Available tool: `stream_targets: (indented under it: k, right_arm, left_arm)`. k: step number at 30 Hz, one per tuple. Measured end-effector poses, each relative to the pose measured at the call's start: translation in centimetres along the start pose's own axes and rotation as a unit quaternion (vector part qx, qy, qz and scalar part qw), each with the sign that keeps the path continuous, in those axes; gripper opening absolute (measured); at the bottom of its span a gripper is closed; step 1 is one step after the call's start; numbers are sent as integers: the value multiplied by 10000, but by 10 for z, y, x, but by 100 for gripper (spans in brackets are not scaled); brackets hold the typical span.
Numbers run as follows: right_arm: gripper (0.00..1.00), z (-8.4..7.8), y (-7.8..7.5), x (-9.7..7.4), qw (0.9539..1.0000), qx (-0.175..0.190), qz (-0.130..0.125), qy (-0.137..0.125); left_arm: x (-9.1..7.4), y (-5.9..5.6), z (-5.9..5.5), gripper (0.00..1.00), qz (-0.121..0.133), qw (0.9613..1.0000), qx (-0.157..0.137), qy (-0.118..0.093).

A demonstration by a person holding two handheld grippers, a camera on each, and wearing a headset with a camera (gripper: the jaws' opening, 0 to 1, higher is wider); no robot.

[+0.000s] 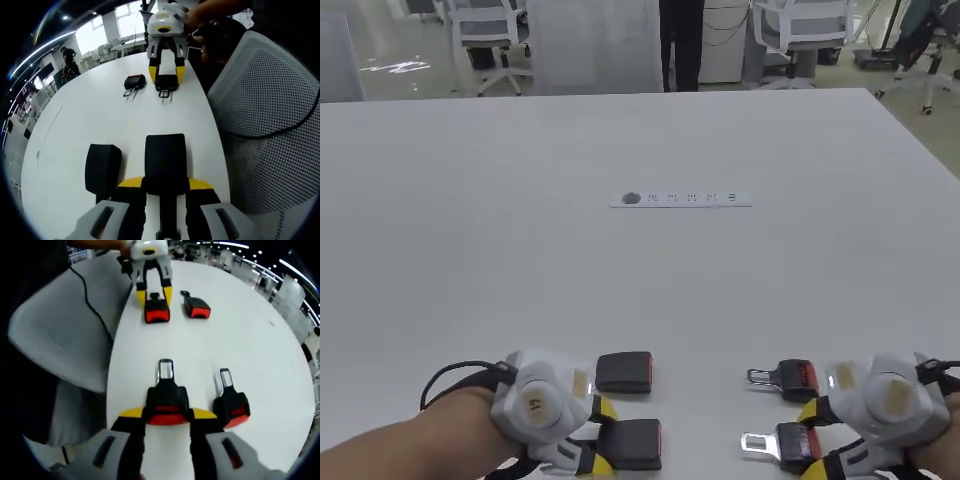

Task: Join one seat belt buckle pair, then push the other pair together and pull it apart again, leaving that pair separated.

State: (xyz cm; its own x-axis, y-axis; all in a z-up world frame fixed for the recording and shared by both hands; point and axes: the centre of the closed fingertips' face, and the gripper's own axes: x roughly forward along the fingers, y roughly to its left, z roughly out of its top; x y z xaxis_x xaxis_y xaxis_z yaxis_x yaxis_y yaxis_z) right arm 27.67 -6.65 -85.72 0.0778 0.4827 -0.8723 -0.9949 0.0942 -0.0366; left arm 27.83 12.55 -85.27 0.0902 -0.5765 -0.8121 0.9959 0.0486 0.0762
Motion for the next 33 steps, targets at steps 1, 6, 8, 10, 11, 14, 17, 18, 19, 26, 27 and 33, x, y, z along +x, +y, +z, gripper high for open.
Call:
stream_targets:
  k: [1, 6, 8, 10, 11, 14, 17, 18, 19, 26, 27, 33]
  right_arm:
    - [34, 5, 1, 2, 10000, 9, 22, -32]
    - [34, 17, 1, 9, 9999, 44, 20, -93]
    - [34, 22, 1, 12, 9999, 43, 9, -122]
    - [34, 26, 2, 14, 9999, 65, -11, -150]
    - [34, 29, 2, 15, 9998, 78, -7, -169]
    - [34, 36, 3, 19, 9997, 101, -12, -203]
    - [34, 43, 5, 23, 9997, 62, 1, -217]
    - [34, 46, 5, 25, 9998, 53, 0, -209]
    - [34, 47, 5, 25, 9998, 46, 2, -203]
    - [34, 60, 7, 32, 9998, -137, 13, -134]
    - [34, 62, 7, 33, 9998, -158, 23, -126]
    - [34, 69, 10, 39, 9997, -216, 75, -116]
  left_arm:
    - [0, 0, 0, 30, 0, 10000, 10, -4]
    - [0, 0, 0, 30, -13, 10000, 78, 38]
    - [0, 0, 0, 30, -27, 9999, 99, 64]
    - [1, 0, 0, 30, -36, 9999, 123, 89]
    - [1, 0, -1, 30, -36, 9999, 131, 102]
    - [1, 0, 0, 30, -28, 9999, 118, 117]
    - [1, 0, 0, 31, -30, 9998, 129, 144]
    - [1, 0, 0, 31, -36, 9997, 149, 165]
    - [2, 0, 0, 31, -39, 9997, 159, 173]
    - [2, -1, 1, 31, -76, 9994, 215, 271]
    - [2, -1, 1, 31, -79, 9993, 216, 284]
    - [3, -1, 1, 31, -73, 9992, 227, 322]
